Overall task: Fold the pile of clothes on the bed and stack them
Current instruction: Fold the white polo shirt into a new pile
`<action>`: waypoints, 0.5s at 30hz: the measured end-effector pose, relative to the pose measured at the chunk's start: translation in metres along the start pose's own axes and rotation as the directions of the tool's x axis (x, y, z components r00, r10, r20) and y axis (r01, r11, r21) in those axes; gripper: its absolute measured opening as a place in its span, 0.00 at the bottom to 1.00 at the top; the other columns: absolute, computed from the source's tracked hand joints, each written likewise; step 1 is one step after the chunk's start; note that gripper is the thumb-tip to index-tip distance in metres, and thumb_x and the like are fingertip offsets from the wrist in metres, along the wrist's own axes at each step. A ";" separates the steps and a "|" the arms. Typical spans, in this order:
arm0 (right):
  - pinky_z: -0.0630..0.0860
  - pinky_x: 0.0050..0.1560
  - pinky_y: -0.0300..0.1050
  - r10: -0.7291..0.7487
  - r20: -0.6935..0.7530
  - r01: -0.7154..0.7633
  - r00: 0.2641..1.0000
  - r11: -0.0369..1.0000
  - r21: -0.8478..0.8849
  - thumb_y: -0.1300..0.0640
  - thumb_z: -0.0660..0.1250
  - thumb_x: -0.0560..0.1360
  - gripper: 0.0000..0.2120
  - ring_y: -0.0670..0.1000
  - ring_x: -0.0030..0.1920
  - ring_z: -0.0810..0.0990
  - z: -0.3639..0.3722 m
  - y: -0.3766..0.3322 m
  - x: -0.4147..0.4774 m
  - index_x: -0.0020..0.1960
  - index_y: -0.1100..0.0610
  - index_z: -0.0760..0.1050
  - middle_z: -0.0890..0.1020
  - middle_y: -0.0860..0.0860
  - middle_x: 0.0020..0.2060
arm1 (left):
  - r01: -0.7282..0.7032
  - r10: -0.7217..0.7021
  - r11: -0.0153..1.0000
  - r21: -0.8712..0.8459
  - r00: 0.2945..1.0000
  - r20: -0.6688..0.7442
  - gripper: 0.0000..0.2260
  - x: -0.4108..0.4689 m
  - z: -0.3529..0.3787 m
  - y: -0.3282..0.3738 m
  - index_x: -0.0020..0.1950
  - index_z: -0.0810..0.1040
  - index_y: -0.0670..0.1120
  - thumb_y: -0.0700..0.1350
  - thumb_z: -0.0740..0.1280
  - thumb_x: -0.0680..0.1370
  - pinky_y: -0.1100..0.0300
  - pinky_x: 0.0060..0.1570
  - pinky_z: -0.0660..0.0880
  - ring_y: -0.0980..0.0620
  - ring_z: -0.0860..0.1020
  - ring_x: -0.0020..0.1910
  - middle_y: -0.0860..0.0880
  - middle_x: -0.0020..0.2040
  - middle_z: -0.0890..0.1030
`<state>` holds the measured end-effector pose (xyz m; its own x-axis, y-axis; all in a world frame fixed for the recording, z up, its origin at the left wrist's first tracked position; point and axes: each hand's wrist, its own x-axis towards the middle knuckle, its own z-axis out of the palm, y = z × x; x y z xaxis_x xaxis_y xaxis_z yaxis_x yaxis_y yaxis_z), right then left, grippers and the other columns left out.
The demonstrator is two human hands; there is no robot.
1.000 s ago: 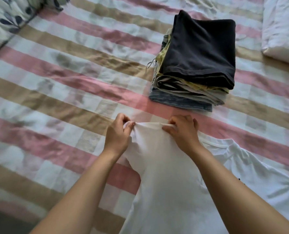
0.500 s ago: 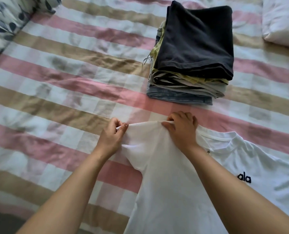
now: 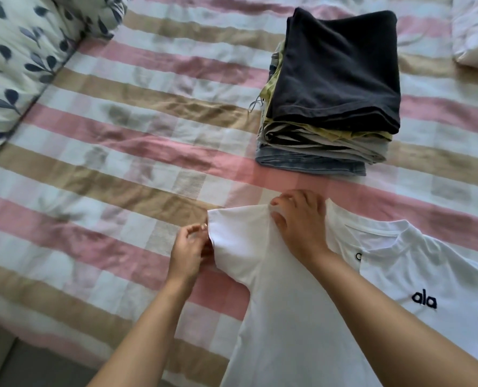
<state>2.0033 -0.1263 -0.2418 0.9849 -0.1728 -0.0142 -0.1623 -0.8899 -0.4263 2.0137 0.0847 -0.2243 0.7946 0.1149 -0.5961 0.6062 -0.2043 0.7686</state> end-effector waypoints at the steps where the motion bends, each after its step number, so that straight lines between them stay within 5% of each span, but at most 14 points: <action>1: 0.54 0.66 0.54 -0.052 0.057 0.052 0.997 0.999 -0.005 0.52 0.62 0.76 0.12 0.55 0.62 0.65 0.003 -0.009 0.002 0.57 0.51 0.75 0.75 0.50 0.57 | -0.011 0.011 1.000 0.018 0.999 0.048 0.14 -0.010 -0.002 -0.006 0.60 0.71 0.44 0.46 0.66 0.76 0.62 0.37 0.77 0.55 0.81 0.39 0.47 0.44 0.82; 4: 0.53 0.66 0.54 -0.141 0.205 0.155 0.968 0.987 -0.053 0.47 0.58 0.77 0.15 0.54 0.62 0.64 0.023 -0.040 0.014 0.62 0.49 0.70 0.71 0.49 0.60 | -0.113 0.099 0.986 0.124 0.988 0.117 0.22 -0.024 -0.001 -0.016 0.62 0.69 0.49 0.39 0.72 0.71 0.62 0.47 0.75 0.57 0.81 0.46 0.51 0.44 0.83; 8: 0.57 0.63 0.54 -0.127 0.232 0.156 0.964 0.981 -0.111 0.47 0.61 0.75 0.11 0.56 0.59 0.66 0.040 -0.063 0.037 0.53 0.52 0.74 0.73 0.52 0.55 | -0.241 0.244 0.927 0.286 0.969 0.028 0.22 -0.027 -0.002 -0.013 0.62 0.69 0.53 0.39 0.70 0.72 0.73 0.40 0.70 0.61 0.77 0.39 0.52 0.39 0.79; 12: 0.58 0.63 0.54 -0.084 0.221 0.106 0.972 0.990 -0.089 0.45 0.62 0.75 0.11 0.55 0.58 0.66 0.039 -0.067 0.041 0.50 0.51 0.75 0.75 0.51 0.53 | -0.211 0.249 0.764 0.610 0.968 0.024 0.23 -0.029 -0.002 -0.010 0.66 0.68 0.46 0.38 0.70 0.72 0.60 0.48 0.71 0.48 0.77 0.49 0.49 0.48 0.76; 15: 0.53 0.67 0.57 -0.063 0.151 0.068 0.987 0.997 -0.028 0.47 0.61 0.76 0.12 0.55 0.61 0.65 0.019 -0.053 0.031 0.56 0.50 0.73 0.74 0.49 0.56 | -0.270 0.410 0.631 0.727 0.912 -0.017 0.22 -0.033 0.013 0.004 0.66 0.70 0.43 0.40 0.69 0.73 0.52 0.54 0.71 0.42 0.74 0.55 0.42 0.57 0.73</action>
<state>2.0432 -0.0768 -0.2370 0.9910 -0.0508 -0.1236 -0.0966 -0.9112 -0.4004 1.9900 0.0677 -0.2046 0.9737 0.0375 -0.2248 0.1436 -0.8669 0.4773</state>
